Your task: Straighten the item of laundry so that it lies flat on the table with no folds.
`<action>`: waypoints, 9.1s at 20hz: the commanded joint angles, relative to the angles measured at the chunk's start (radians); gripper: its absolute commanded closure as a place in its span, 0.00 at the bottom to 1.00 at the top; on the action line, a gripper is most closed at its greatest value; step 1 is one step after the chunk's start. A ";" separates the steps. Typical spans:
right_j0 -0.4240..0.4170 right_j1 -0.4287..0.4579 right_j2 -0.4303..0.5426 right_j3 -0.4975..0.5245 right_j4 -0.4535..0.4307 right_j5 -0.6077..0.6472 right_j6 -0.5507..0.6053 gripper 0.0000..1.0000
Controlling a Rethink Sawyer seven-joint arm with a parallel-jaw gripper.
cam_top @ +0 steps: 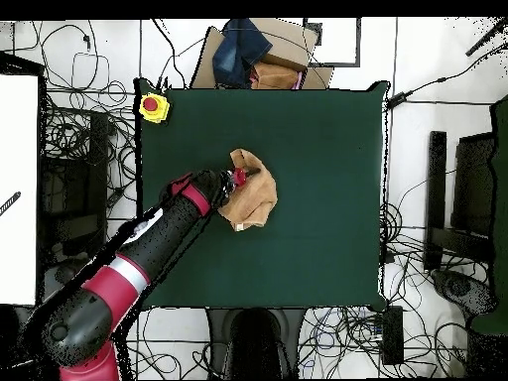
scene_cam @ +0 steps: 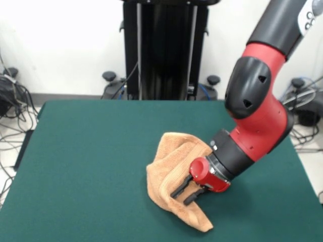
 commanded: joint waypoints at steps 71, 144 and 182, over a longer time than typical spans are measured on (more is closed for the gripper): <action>0.011 -0.803 0.651 0.734 -0.397 -0.024 0.064 1.00; 0.169 -0.291 0.329 0.384 -0.167 0.009 0.272 0.00; 0.232 -0.520 0.445 0.565 -0.142 0.036 0.164 1.00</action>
